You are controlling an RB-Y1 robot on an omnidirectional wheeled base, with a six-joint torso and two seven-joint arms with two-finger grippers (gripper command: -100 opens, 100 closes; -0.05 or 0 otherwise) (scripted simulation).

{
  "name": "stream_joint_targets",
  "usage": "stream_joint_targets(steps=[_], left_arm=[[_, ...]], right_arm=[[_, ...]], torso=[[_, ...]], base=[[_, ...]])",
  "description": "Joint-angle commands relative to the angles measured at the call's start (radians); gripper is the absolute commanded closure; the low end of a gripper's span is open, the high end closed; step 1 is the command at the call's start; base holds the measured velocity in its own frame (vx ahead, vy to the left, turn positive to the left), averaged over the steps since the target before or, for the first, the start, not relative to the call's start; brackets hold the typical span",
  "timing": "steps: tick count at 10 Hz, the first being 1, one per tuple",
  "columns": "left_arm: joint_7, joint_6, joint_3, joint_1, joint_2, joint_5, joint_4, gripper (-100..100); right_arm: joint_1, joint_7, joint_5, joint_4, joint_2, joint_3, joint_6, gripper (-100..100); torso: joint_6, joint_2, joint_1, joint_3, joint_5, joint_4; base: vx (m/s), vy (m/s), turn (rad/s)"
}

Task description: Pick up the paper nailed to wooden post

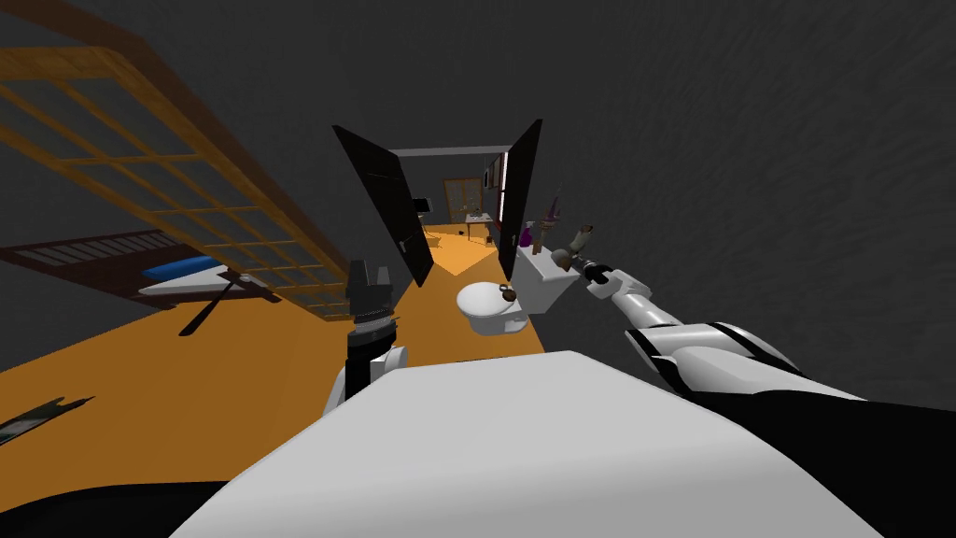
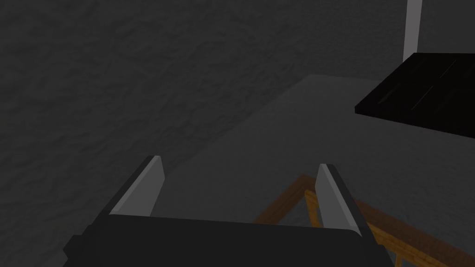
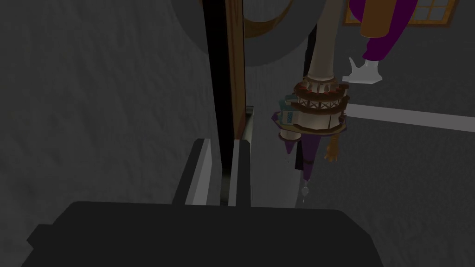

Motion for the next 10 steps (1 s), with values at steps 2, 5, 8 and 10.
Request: stream_joint_targets(steps=[2,5,8,10], left_arm=[[0.000,0.000,0.000,0.000,0.000,0.000,0.000,0],[0.000,0.000,0.000,0.000,0.000,0.000,0.000,0],[0.000,0.000,0.000,0.000,0.000,0.000,0.000,0],[0.000,0.000,0.000,0.000,0.000,0.000,0.000,0]], right_arm=[[0.081,-0.014,-0.002,-0.081,0.001,-0.024,0.016,100],[0.142,-0.014,-0.002,-0.144,0.001,-0.024,0.016,100],[0.216,-0.033,-0.001,-0.215,0.008,-0.078,0.030,100],[0.282,-0.033,-0.001,-0.283,0.008,-0.078,0.030,100]], torso=[[-0.001,-0.003,0.000,-0.002,-0.001,-0.001],[-0.004,0.001,0.000,-0.002,-0.007,-0.005],[-0.001,-0.003,-0.002,-0.005,-0.008,-0.007],[-0.004,-0.005,0.000,-0.007,-0.009,-0.008]], base=[[0.108,0.008,-0.039],[0.009,-0.007,0.010],[0.082,-0.003,-0.052],[0.060,0.000,-0.009]])
